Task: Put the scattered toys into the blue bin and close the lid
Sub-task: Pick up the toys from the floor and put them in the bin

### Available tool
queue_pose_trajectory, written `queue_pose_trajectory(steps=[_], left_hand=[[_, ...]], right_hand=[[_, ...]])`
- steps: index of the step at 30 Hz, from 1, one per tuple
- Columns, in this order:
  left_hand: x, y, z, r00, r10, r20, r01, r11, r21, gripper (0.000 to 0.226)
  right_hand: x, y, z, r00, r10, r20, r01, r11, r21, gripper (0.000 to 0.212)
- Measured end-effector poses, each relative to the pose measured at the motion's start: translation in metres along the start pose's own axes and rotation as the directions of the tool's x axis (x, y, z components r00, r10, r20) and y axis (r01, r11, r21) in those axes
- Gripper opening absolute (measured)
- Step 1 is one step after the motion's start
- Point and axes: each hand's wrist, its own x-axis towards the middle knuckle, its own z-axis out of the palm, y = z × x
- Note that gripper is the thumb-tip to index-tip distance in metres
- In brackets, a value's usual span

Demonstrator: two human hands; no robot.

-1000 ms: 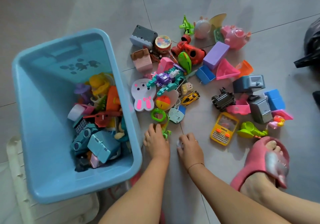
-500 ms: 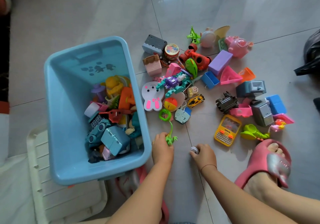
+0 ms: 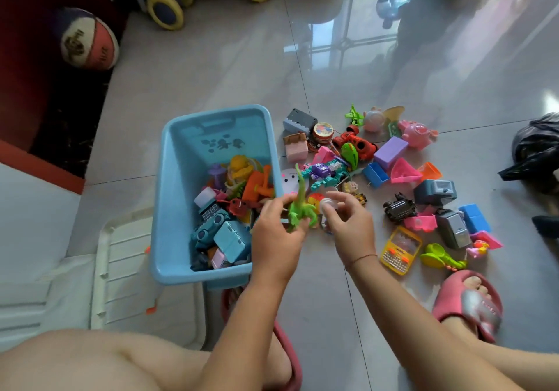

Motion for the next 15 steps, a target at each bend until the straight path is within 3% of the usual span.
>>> queue_pose_trajectory(steps=[3,5,10,13,15], left_hand=[[0.01,-0.018,-0.046,0.943,-0.128,-0.307,0.145,0.989,0.03,0.036],[0.016,-0.035,-0.067,0.882,-0.205,-0.424,0.258,0.964,0.069,0.037],[0.023,-0.073,-0.077,0.852,-0.353,-0.388,0.443,0.88,0.173,0.04],[0.023,-0.074,-0.062,0.866,-0.34,-0.367,0.428,0.883,0.193,0.043],[0.023,-0.063,-0.042,0.907,-0.261,-0.329,0.341,0.916,0.213,0.041]], right_hand=[[-0.021,-0.019,0.032,0.969,-0.131,0.21,0.158,0.98,-0.117,0.016],[-0.031,-0.022,0.046,0.933,-0.16,0.323,0.238,0.946,-0.219,0.019],[-0.033,-0.01,0.042,0.909,-0.114,0.401,0.261,0.905,-0.334,0.034],[-0.026,0.007,0.022,0.942,-0.103,0.319,0.225,0.899,-0.375,0.032],[-0.017,0.026,0.003,0.971,-0.041,0.237,0.139,0.9,-0.414,0.03]])
